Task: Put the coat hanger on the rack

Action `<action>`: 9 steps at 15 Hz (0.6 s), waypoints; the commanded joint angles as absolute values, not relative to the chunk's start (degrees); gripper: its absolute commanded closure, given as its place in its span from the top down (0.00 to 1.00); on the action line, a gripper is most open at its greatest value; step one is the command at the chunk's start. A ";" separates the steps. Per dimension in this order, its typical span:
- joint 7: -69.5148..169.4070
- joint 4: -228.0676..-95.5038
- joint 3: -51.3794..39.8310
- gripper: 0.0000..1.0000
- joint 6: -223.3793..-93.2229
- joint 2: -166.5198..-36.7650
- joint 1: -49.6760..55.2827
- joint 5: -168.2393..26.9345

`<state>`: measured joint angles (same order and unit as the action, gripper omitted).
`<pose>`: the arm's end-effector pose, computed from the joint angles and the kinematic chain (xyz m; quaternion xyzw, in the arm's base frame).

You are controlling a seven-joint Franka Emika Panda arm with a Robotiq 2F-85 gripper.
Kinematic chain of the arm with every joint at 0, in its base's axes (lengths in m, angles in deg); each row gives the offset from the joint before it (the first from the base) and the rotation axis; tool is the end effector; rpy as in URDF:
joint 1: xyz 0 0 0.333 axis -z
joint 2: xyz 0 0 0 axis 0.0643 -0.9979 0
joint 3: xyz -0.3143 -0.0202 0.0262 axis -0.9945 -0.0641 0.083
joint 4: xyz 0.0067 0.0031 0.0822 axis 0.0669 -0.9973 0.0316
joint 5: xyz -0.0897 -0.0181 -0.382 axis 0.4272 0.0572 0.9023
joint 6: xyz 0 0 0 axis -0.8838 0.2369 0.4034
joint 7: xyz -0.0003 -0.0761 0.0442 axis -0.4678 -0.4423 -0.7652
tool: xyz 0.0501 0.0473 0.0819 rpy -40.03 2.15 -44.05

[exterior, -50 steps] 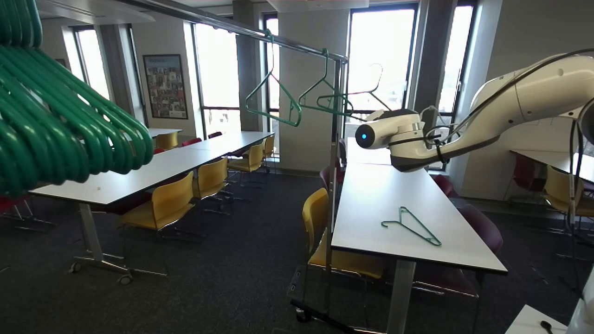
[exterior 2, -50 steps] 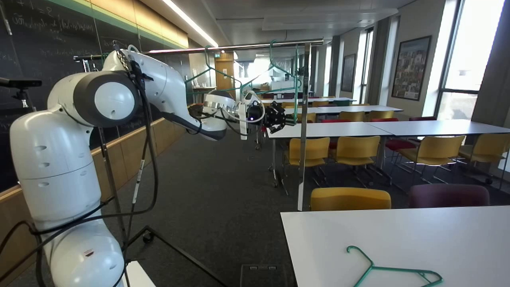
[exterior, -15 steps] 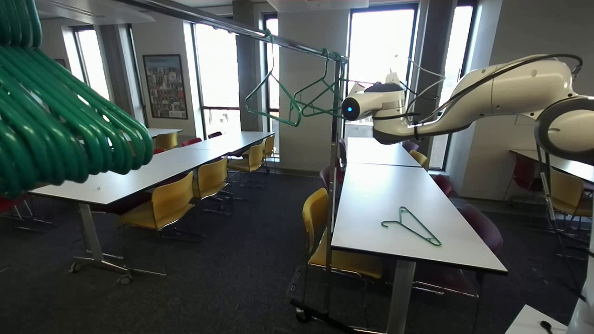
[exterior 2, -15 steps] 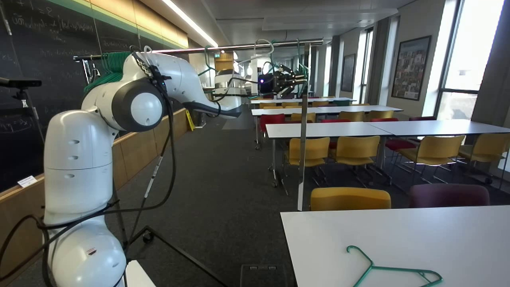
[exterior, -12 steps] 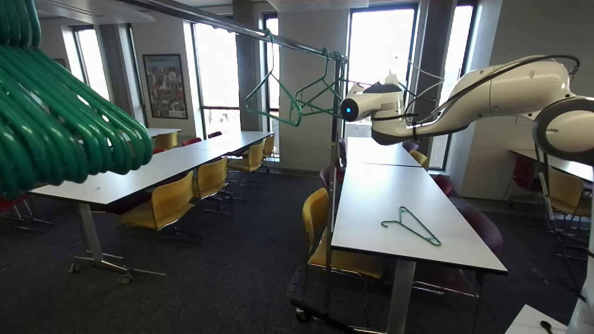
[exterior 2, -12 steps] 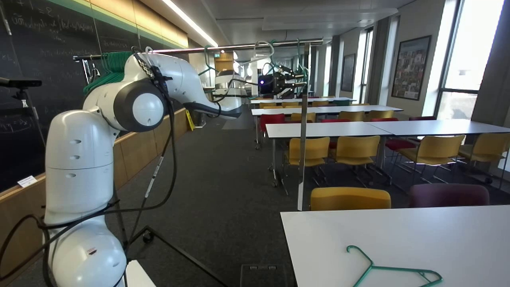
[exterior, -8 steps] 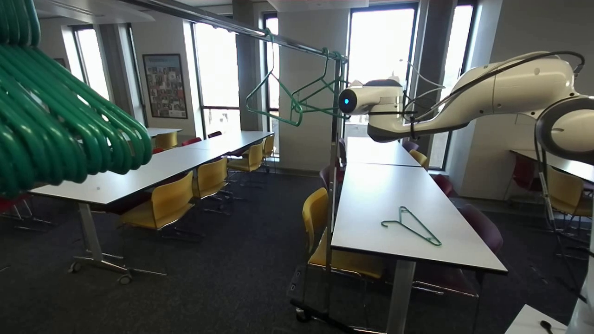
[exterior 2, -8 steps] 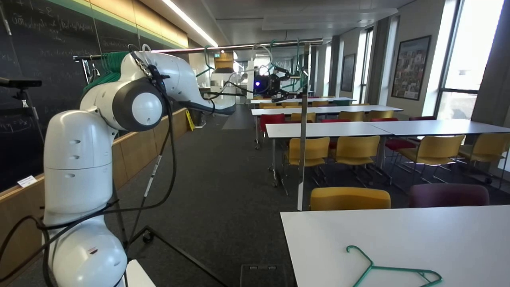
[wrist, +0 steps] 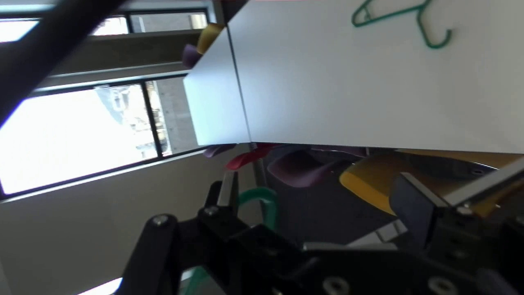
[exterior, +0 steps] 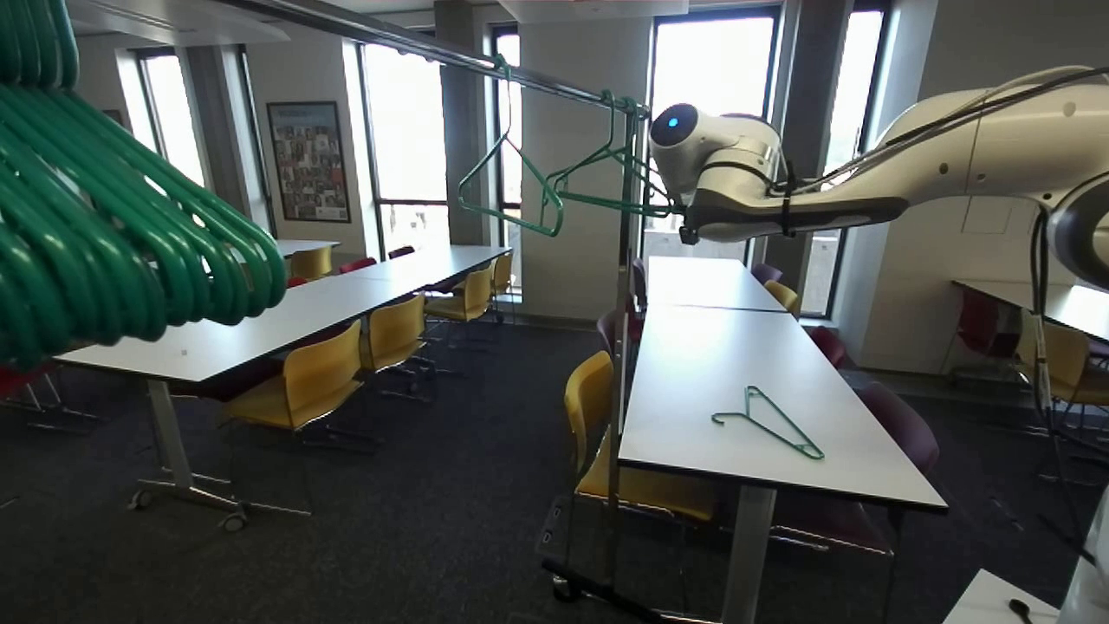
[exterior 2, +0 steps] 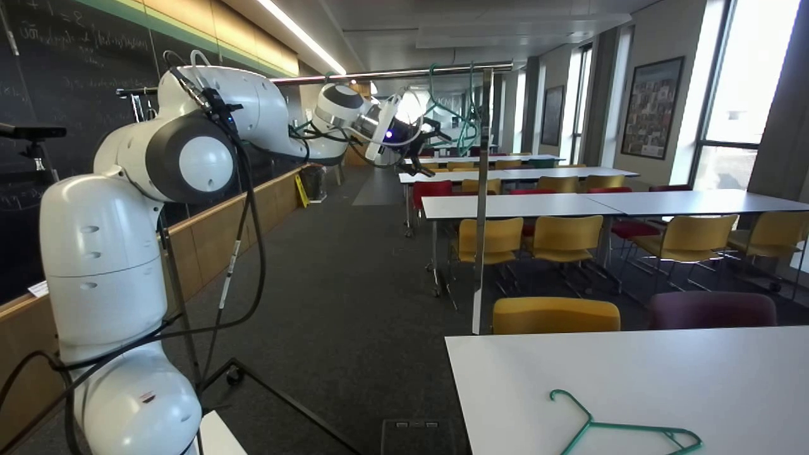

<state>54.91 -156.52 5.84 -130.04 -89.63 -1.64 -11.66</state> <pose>0.6067 0.0657 0.6730 0.8380 0.1780 0.1651 0.4887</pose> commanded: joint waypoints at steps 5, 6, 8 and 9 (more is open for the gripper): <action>55.51 -172.93 2.69 1.00 -140.14 -84.14 0.26 -39.50; 56.37 -174.48 2.33 1.00 -141.06 -83.99 0.50 -43.45; 58.31 -176.40 1.54 1.00 -141.61 -84.36 0.66 -51.42; 59.55 -176.74 1.34 1.00 -141.02 -84.66 0.81 -55.47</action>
